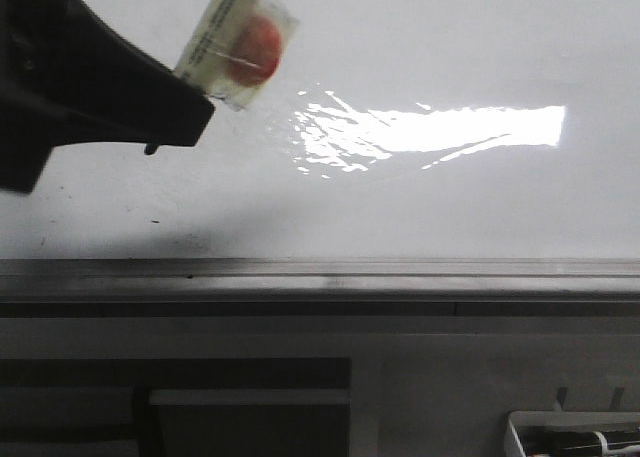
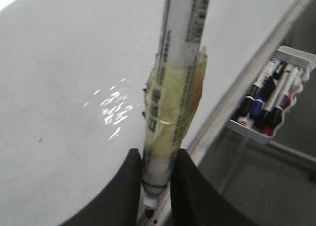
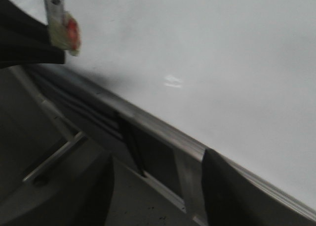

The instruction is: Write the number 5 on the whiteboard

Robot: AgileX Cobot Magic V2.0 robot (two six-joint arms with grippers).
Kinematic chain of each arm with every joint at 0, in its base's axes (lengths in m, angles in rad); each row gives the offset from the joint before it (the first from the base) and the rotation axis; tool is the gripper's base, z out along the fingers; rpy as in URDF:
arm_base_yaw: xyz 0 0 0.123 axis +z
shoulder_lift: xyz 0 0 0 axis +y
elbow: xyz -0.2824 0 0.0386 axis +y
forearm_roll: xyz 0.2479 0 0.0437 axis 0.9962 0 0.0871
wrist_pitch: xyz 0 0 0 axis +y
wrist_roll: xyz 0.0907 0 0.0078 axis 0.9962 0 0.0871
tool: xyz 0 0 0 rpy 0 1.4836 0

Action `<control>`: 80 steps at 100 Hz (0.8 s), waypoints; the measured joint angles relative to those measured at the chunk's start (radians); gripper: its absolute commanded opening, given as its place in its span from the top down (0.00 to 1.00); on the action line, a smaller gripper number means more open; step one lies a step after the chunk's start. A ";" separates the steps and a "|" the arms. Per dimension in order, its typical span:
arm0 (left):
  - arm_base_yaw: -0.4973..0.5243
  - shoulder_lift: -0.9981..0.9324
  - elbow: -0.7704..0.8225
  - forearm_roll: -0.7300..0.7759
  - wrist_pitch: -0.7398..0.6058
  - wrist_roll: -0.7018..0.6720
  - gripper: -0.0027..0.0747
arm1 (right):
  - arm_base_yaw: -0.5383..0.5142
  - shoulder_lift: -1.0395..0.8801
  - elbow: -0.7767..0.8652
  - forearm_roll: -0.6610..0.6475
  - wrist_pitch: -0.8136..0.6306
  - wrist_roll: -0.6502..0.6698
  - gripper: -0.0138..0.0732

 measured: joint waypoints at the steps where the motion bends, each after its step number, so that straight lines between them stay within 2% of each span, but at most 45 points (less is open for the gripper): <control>1: -0.006 -0.003 0.000 0.013 0.003 0.000 0.99 | 0.007 0.014 -0.003 0.004 0.000 -0.012 0.43; 13: -0.101 -0.010 0.000 0.169 0.016 0.005 0.99 | 0.123 0.122 -0.049 0.036 -0.047 -0.061 0.43; 24: -0.151 -0.010 0.000 0.207 0.020 0.005 0.99 | 0.229 0.206 -0.081 0.039 -0.108 -0.098 0.43; 39: -0.162 -0.010 0.000 0.216 0.020 0.005 0.99 | 0.345 0.298 -0.108 0.042 -0.181 -0.112 0.43; 62: -0.162 -0.010 0.000 0.218 0.020 0.005 0.99 | 0.407 0.382 -0.111 0.045 -0.340 -0.113 0.43; 80: -0.162 -0.010 0.000 0.218 0.020 0.005 0.99 | 0.430 0.422 -0.113 0.048 -0.369 -0.113 0.43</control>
